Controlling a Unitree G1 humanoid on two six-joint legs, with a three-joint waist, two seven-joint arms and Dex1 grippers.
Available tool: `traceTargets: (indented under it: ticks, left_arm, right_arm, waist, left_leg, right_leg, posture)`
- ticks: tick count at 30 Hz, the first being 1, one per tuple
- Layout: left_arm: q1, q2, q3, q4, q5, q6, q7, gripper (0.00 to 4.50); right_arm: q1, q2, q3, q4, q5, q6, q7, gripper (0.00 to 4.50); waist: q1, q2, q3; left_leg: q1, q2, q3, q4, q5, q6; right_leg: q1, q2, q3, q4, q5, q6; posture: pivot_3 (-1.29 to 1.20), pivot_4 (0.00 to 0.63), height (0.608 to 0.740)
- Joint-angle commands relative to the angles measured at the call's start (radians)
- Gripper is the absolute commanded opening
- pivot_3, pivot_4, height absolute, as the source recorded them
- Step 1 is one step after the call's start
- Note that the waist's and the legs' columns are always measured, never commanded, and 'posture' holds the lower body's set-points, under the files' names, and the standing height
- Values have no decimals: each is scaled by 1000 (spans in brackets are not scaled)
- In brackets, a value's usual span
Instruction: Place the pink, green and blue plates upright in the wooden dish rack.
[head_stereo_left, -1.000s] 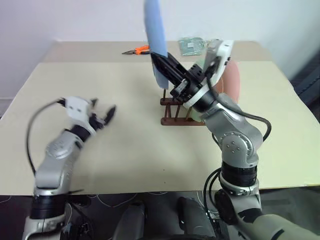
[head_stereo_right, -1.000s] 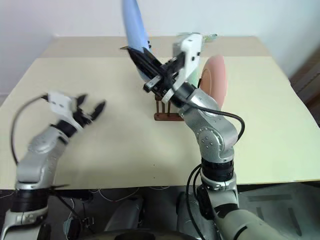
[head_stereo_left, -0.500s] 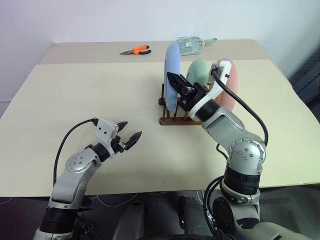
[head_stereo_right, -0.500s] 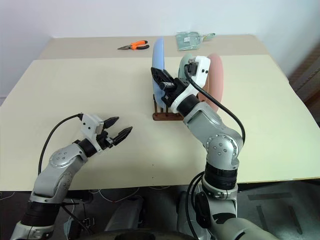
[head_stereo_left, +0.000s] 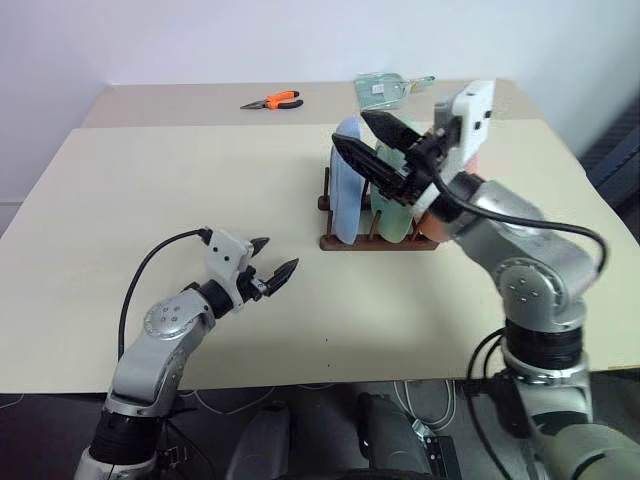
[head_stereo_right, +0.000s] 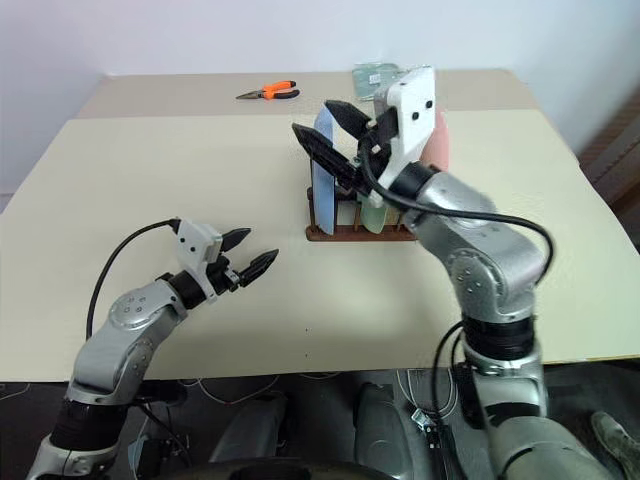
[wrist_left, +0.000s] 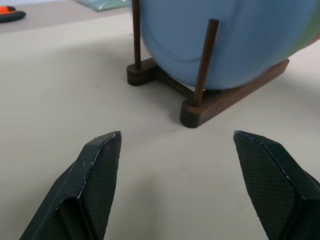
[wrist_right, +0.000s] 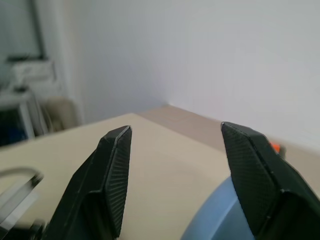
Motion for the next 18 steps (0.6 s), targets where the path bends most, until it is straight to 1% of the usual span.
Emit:
traceTargets:
  ticks: [1, 2, 3, 4, 5, 6, 8, 10, 12, 15, 18]
  left_arm:
    - [-30, 26, 10, 13, 48, -18, 7, 3679]
    - [-32, 34, 18, 32, 63, -33, 8, 3679]
    - [-29, 49, 41, 60, 75, -52, 8, 3679]
    - [-31, 57, 53, 79, 83, -62, 10, 3679]
    - [-24, 74, 74, 102, 89, -80, 4, 3679]
    - [-23, 83, 84, 117, 95, -91, 0, 3679]
    - [-17, 100, 96, 140, 107, -109, -9, 3679]
    - [9, 122, 108, 161, 124, -140, -23, 3679]
    - [40, 132, 125, 169, 123, -163, -32, 3679]
    - [75, 126, 133, 163, 117, -178, -35, 3679]
    - [102, 117, 135, 171, 121, -204, -36, 3679]
  right_arm:
    - [121, -170, -228, -50, 80, 15, 129, 2892]
    - [188, -224, -297, -46, 102, 34, 169, 2892]
    - [307, -279, -374, -43, 96, 45, 225, 2892]
    - [390, -319, -426, -35, 90, 47, 267, 2892]
    - [502, -340, -472, -30, 65, 34, 312, 2892]
    - [573, -354, -500, -20, 50, 20, 343, 2892]
    - [667, -351, -528, 6, 26, -17, 374, 2892]
    - [725, -321, -500, 69, -58, -96, 358, 2892]
    - [742, -289, -450, 138, -141, -167, 325, 2892]
    - [725, -260, -388, 233, -222, -251, 311, 2892]
    - [688, -243, -327, 327, -295, -335, 303, 2892]
  waist:
    - [9, -1, 0]
    - [18, -1, -1]
    - [22, -1, -1]
    - [26, -1, -1]
    - [24, -1, -1]
    - [24, -1, -1]
    - [18, 0, 0]
    - [13, 1, -1]
    - [12, 0, -1]
    - [15, 1, 0]
    - [20, 2, 0]
  left_leg:
    - [0, 0, 0, 1, 0, 0]
    - [0, 0, 0, 1, -1, 1]
    - [1, 0, 0, 1, -1, 2]
    - [1, 0, 1, 1, -2, 3]
    - [1, 0, 0, 1, -2, 4]
    - [1, 0, 1, 1, -3, 5]
    - [1, 0, 2, 1, -3, 5]
    - [2, 0, 6, 2, -3, 5]
    - [2, 1, 8, 2, -3, 5]
    - [4, 1, 7, 2, -3, 4]
    - [2, 1, 7, 2, -3, 5]
  right_leg:
    - [2, 0, 0, -1, 0, 0]
    - [3, 0, -1, -3, -1, -2]
    - [4, -1, -1, -4, -1, -3]
    - [5, -1, -1, -4, -2, -3]
    - [5, -1, -1, -4, -2, -3]
    - [4, -2, -1, -4, -2, -3]
    - [4, -2, 0, -3, -2, -3]
    - [4, -3, 2, -3, -2, -2]
    - [6, -4, 2, -3, -3, -1]
    - [6, -4, 1, -4, -3, -2]
    - [4, -5, 1, -4, -3, -2]
  posture:
    - [0, 150, 740]
    - [0, 150, 740]
    - [0, 150, 740]
    - [0, 150, 740]
    - [0, 150, 740]
    - [0, 150, 740]
    - [0, 150, 740]
    - [0, 150, 740]
    - [0, 150, 740]
    - [0, 150, 740]
    - [0, 150, 740]
